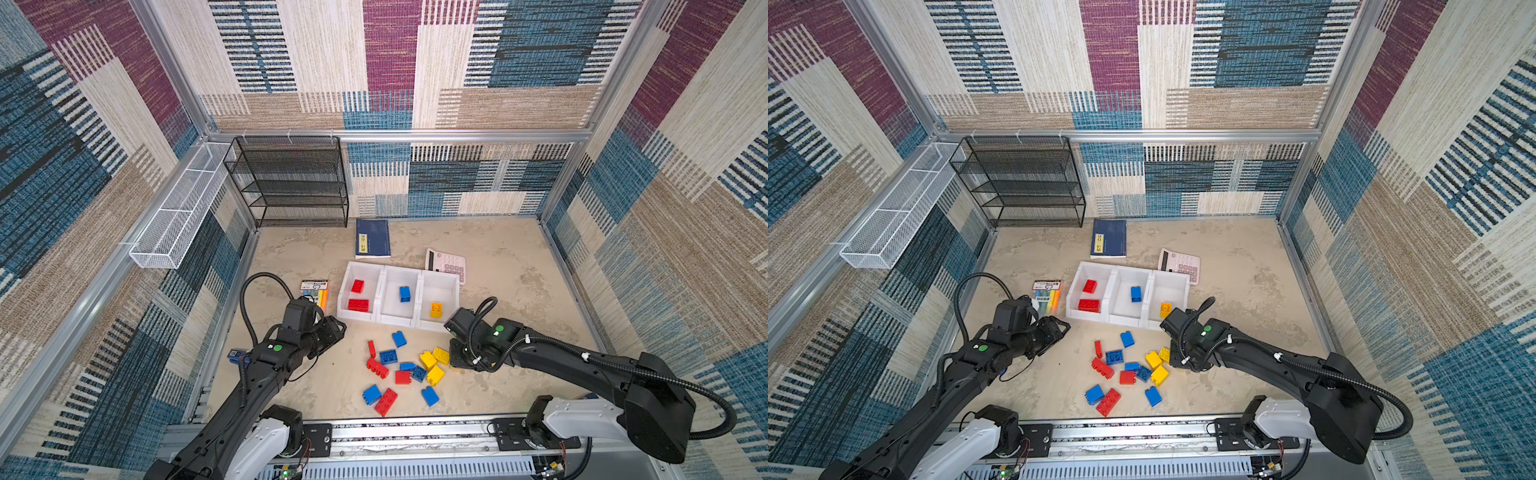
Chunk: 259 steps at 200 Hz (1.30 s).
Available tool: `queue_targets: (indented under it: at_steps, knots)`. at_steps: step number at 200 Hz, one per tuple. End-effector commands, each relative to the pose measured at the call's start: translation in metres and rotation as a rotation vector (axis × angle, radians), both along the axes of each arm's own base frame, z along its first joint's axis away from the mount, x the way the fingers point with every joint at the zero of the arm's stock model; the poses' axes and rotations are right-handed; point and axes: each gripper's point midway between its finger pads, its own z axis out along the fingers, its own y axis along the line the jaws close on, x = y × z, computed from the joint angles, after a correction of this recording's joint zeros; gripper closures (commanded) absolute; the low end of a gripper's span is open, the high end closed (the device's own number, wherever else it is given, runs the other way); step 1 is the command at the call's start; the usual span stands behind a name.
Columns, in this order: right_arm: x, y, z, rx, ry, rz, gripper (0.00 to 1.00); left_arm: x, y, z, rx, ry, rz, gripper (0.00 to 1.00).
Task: Sort the legos into containers by color
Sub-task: 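Carry the yellow brick with the right gripper into the compartment nearest it and release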
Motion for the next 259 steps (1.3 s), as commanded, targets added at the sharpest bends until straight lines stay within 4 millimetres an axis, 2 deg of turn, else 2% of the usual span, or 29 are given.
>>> queue_targets:
  at_steps: [1,24,51,85,117,142,180,193,207,216,259]
  knots:
    - [0.024,0.010,0.030,-0.003,-0.103,0.032,0.69,-0.003,0.001,-0.001,0.001,0.013,0.000,0.46]
    - [0.062,0.024,0.066,-0.010,-0.210,0.073,0.68,-0.005,0.002,0.000,0.005,0.015,0.000,0.46]
    - [0.106,0.036,0.085,-0.024,-0.282,0.114,0.68,-0.008,0.003,0.001,0.006,0.017,0.005,0.46]
    - [0.148,0.035,0.081,-0.048,-0.306,0.126,0.68,-0.016,0.007,-0.001,0.004,0.026,0.022,0.46]
    - [0.171,0.024,0.076,-0.055,-0.322,0.119,0.68,-0.024,0.009,-0.003,0.003,0.041,0.032,0.46]
    - [0.185,0.012,0.072,-0.072,-0.321,0.111,0.68,-0.028,0.011,-0.006,-0.003,0.046,0.046,0.46]
    - [0.193,0.015,0.068,-0.077,-0.317,0.140,0.66,-0.030,0.012,-0.007,-0.013,0.050,0.059,0.46]
    - [0.195,0.014,0.066,-0.081,-0.311,0.140,0.59,-0.030,0.012,-0.008,-0.012,0.049,0.059,0.46]
    - [0.196,0.014,0.068,-0.082,-0.314,0.139,0.37,-0.030,0.012,-0.008,-0.012,0.051,0.062,0.46]
    - [0.195,0.014,0.068,-0.082,-0.312,0.136,0.30,-0.030,0.012,-0.009,-0.013,0.052,0.061,0.46]
    - [0.190,0.012,0.081,-0.062,-0.333,0.121,0.23,-0.030,0.011,-0.009,-0.015,0.052,0.055,0.46]
